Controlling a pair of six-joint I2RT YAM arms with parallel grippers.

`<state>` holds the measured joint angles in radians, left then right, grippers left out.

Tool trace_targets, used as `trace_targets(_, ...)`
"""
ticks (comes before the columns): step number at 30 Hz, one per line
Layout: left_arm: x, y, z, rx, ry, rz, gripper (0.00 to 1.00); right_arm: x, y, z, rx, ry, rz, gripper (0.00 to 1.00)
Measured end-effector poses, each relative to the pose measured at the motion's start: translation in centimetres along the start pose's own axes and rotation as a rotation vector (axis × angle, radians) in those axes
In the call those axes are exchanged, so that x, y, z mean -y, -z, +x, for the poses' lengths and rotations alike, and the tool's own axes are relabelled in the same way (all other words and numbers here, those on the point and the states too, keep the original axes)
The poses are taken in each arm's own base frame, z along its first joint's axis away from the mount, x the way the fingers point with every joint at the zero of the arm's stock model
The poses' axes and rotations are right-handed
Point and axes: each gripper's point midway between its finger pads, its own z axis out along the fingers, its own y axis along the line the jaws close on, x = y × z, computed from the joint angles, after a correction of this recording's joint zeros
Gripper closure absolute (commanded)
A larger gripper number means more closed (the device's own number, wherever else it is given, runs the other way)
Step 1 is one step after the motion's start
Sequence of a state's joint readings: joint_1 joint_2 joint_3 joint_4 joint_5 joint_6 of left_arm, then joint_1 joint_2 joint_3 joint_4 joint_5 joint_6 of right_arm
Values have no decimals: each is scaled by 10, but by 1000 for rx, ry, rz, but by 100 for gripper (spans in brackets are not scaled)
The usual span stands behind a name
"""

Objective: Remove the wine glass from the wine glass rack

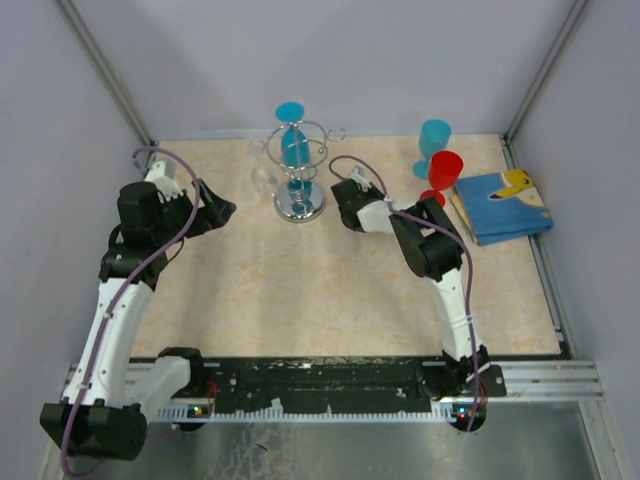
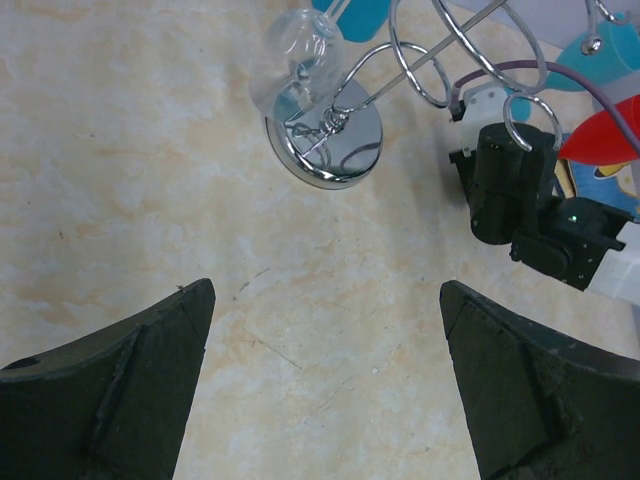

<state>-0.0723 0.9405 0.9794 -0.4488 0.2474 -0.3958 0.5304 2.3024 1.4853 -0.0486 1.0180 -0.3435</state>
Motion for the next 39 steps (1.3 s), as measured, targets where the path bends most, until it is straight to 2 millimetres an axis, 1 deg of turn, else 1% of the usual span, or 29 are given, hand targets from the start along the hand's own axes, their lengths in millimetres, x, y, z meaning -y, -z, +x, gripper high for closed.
trace_targets(3,4,1,-6,14,7,7,13,-6,19,3,2,-20,-56,100)
trace_targets(5,9,0,-17,37,13,19,22,-10,33,7,6,-59,-127,100)
trace_targets(6,12,-2,-21,46,19,27,23,-11,41,10,5,-82,-169,100)
trace_targets(8,17,-7,-32,63,29,45,21,-9,59,15,4,-136,-250,98)
trace_targets(9,18,-11,-35,66,35,49,20,-5,70,17,5,-170,-290,98)
trace_targets(12,17,-28,-42,58,64,46,18,13,99,13,27,-296,-392,91)
trace_targets(16,11,-54,-43,30,105,25,20,36,134,3,75,-444,-508,79)
trace_targets(19,5,-77,-46,5,130,8,23,46,158,6,97,-509,-601,75)
trace_targets(21,3,-92,-49,-6,144,2,24,50,170,7,107,-533,-647,72)
trace_targets(26,1,-127,-63,-5,166,5,29,65,194,-1,155,-584,-735,70)
trace_targets(31,4,-148,-80,12,172,16,32,79,209,-5,195,-610,-769,67)
trace_targets(33,4,-156,-86,21,177,23,36,85,213,-6,211,-620,-776,67)
trace_targets(36,3,-169,-89,21,194,39,43,94,218,-8,233,-636,-779,66)
trace_targets(39,1,-183,-87,-2,216,52,48,102,222,-9,253,-651,-777,65)
